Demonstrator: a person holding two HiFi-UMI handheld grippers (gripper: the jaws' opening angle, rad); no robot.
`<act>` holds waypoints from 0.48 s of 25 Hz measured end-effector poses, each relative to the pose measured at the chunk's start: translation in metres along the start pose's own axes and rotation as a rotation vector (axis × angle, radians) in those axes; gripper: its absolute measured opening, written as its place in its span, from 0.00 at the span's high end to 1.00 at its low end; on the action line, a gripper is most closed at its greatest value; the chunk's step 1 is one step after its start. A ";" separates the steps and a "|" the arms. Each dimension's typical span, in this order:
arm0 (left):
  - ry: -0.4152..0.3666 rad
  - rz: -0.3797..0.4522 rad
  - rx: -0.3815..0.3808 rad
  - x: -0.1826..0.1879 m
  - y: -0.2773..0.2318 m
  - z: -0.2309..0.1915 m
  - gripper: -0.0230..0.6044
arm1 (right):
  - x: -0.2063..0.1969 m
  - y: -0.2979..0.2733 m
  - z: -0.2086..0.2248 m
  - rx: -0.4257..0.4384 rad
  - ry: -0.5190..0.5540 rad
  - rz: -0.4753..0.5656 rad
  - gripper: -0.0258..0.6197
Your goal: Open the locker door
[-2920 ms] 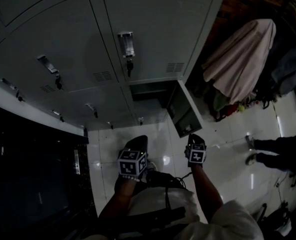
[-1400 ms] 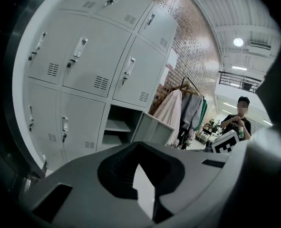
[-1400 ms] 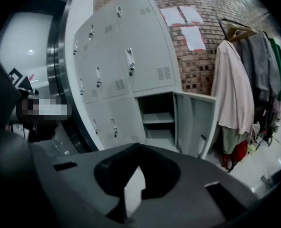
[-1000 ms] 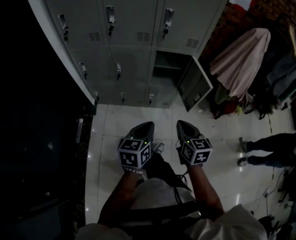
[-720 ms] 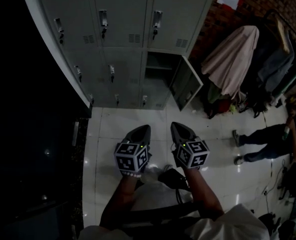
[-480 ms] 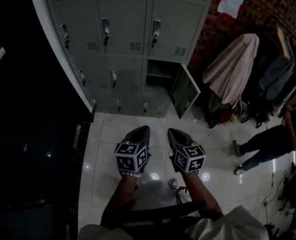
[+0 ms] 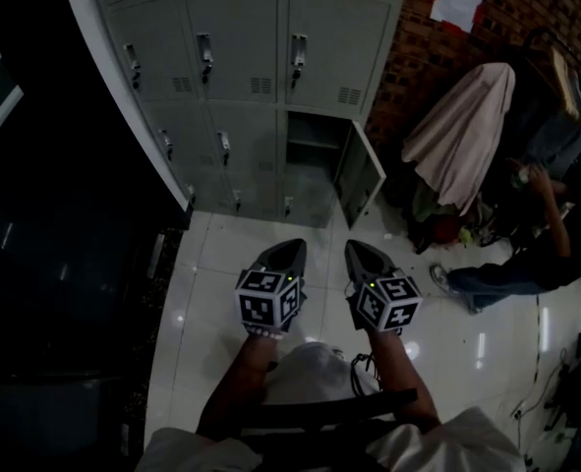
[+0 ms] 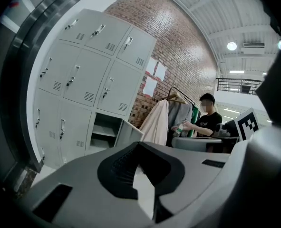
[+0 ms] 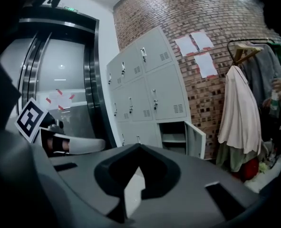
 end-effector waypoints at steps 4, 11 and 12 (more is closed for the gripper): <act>-0.009 -0.010 0.010 -0.001 -0.003 0.005 0.97 | -0.001 0.002 0.007 0.002 -0.014 0.003 0.94; -0.026 -0.028 0.011 0.000 -0.001 0.002 0.97 | -0.003 0.002 0.003 -0.004 -0.034 0.009 0.94; -0.027 -0.030 0.010 0.001 -0.001 0.002 0.97 | -0.003 0.003 0.003 -0.004 -0.035 0.009 0.94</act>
Point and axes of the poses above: the fingertips, and each gripper's own axes: y backward along the fingers, z to its right, x out of its top, the point moved 3 cm from there along y, backward along the fingers, and after that the axes turned 3 degrees about x, right-handed, at the moved point
